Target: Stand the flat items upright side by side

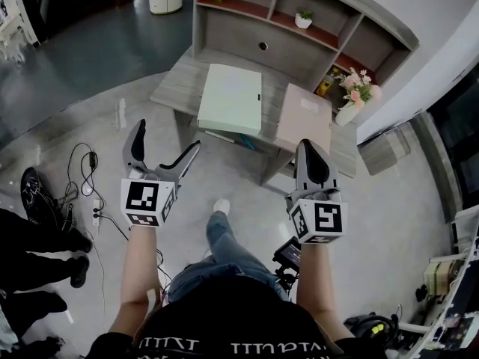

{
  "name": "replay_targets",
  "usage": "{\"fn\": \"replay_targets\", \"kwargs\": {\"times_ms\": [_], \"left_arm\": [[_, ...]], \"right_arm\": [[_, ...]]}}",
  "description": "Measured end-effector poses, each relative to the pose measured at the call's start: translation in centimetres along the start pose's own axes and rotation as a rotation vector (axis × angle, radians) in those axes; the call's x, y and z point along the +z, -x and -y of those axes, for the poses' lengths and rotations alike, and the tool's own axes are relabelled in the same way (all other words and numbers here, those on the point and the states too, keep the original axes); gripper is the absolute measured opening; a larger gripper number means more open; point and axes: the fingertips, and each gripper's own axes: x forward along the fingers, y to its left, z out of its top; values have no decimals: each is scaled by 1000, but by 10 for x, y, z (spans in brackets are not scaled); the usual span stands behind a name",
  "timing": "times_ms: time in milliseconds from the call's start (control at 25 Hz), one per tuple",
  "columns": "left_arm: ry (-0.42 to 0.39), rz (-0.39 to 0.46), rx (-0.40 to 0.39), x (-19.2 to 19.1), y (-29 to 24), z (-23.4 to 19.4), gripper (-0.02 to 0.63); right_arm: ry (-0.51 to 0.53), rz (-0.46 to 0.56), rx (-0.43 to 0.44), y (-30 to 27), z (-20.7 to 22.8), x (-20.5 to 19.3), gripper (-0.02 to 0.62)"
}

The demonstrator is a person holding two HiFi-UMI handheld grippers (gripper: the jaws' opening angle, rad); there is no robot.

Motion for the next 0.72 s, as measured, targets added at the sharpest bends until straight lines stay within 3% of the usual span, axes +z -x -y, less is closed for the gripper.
{"fn": "replay_targets", "kwargs": {"times_ms": [360, 720], "left_arm": [[3, -54, 6, -22, -49, -22, 525], [31, -80, -18, -35, -152, -62, 525]], "right_arm": [[-31, -9, 35, -68, 10, -23, 15], [-80, -24, 9, -170, 44, -44, 15]]}}
